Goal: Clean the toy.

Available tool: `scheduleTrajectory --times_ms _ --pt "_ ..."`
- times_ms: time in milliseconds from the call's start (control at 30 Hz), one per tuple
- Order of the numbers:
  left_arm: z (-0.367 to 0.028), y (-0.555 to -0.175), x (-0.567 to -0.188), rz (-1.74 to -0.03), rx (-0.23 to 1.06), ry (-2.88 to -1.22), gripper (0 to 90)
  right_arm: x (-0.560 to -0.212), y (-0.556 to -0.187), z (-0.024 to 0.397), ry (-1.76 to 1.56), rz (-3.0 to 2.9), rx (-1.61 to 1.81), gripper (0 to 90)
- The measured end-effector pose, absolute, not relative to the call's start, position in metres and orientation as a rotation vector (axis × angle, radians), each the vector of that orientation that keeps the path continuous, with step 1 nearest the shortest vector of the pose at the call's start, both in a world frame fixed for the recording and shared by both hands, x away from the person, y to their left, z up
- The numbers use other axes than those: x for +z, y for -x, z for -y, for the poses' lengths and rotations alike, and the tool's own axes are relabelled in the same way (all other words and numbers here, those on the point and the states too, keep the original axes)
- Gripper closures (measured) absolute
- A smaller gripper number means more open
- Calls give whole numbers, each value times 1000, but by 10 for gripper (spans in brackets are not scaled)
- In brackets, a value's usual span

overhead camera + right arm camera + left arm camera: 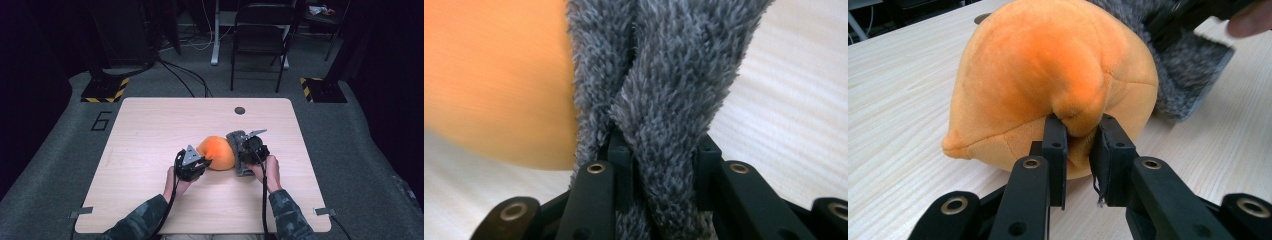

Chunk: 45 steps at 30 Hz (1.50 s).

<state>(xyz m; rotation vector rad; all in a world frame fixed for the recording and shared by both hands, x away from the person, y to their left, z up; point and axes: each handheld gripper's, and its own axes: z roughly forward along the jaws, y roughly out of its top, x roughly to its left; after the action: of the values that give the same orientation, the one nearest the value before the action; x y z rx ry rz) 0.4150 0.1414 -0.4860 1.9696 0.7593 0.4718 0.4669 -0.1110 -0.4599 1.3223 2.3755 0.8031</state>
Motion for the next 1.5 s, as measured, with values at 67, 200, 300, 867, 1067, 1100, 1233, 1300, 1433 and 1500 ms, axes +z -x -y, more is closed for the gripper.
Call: scheduleTrajectory --times_ms 67,200,300,867,1067,1100,1233,1300,1433,1500 --pt "-142 -415 -486 -759 468 -1972 769 -477 -472 113 -1375 -2380 740 701" --pt "-141 -415 -486 -766 470 -1964 769 -490 -472 107 -1389 -2405 661 701" --pt "-142 -416 -486 -765 468 -1963 768 -487 -474 110 -1394 -2405 665 703" --pt "-148 -416 -486 -780 524 -1985 609 -445 -456 98 -1278 -2347 911 710" --pt "-138 -413 -486 -697 766 -2047 389 -448 -462 99 -1247 -2329 919 709" --pt "-136 -413 -487 -672 788 -2057 371 -448 -462 99 -1246 -2324 910 710" --pt "-127 -415 -495 -618 834 -2057 473 -451 -464 99 -1254 -2315 916 710" --pt "-124 -415 -497 -620 854 -2052 588 -451 -464 100 -1259 -2310 918 710" --pt "-123 -415 -495 -633 850 -2041 733 -451 -464 105 -1292 -2296 943 709" --pt "-128 -416 -487 -696 768 -2018 762 -447 -462 106 -1302 -2271 974 709"
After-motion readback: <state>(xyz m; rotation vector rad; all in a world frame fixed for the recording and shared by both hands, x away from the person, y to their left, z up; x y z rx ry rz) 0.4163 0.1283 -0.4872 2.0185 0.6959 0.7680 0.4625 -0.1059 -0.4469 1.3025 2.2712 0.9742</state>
